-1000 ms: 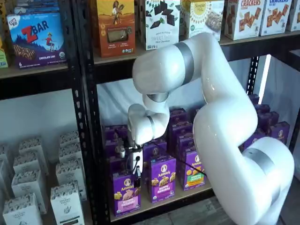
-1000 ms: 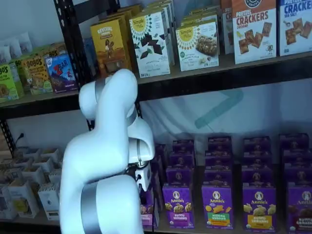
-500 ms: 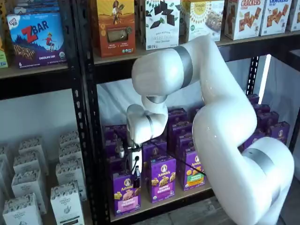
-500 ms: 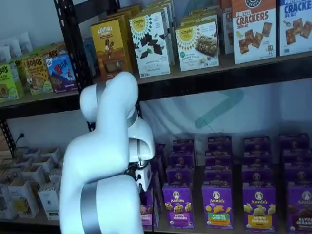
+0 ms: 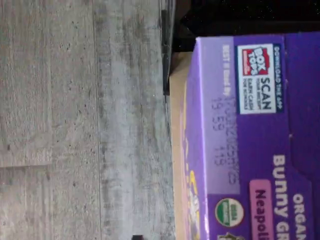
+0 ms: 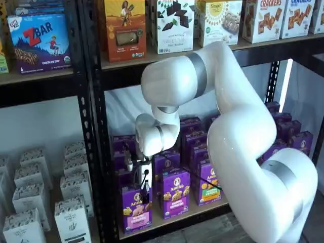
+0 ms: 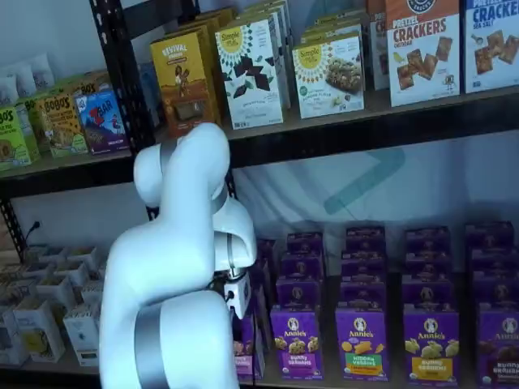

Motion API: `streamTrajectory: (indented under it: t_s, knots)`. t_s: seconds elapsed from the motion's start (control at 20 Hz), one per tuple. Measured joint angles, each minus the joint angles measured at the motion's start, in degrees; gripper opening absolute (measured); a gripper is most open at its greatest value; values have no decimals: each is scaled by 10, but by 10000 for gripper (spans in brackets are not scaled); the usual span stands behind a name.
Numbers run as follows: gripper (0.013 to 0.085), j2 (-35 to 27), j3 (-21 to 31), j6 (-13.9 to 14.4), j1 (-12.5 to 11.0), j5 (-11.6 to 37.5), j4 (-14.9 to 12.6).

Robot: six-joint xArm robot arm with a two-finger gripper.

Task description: Pick up the purple box with a pink patch in the middle, on the bottom shelf, the first box from the left

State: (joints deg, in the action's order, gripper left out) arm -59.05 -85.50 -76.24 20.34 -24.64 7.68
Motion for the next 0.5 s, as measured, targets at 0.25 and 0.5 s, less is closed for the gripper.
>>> streamTrajectory:
  t_s: [0.25,0.5]
  knots:
    - [690,-3,-4,3,-1,-2,-4]
    - [650,-4,-5,6,-1,0,-8]
